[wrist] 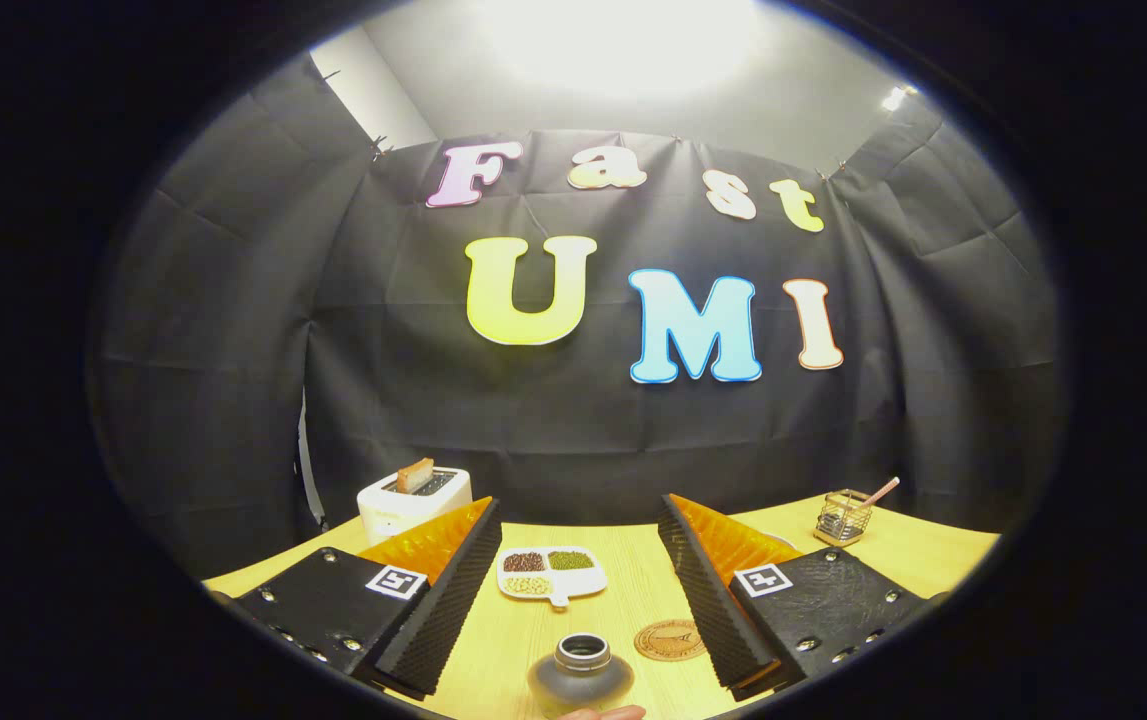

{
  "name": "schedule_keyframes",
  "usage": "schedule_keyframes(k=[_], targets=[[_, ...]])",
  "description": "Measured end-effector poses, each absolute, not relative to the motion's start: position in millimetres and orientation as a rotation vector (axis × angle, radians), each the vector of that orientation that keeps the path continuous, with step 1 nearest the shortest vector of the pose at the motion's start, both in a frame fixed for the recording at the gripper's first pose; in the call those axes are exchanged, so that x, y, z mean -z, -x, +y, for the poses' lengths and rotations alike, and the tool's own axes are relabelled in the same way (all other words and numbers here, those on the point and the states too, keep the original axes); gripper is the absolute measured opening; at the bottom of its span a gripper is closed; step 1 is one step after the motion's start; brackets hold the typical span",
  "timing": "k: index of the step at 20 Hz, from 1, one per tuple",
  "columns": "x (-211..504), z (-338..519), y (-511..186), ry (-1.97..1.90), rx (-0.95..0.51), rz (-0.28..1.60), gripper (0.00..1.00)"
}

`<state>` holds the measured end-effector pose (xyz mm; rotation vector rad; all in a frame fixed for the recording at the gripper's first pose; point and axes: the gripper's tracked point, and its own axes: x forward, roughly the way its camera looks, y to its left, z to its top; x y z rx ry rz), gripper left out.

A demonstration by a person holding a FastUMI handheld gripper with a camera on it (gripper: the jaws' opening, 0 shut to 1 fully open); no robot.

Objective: Take the bottle from table, then pour the juice into the cup, finally place the bottle on the coaster

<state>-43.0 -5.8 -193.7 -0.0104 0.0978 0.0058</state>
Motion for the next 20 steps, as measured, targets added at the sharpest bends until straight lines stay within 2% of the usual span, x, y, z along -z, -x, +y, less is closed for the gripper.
schedule_keyframes(k=[9,20], targets=[[263,-15,57,-0.025,-0.020,0.124,0.97],[304,-13,62,-0.052,-0.079,0.142,0.97]])
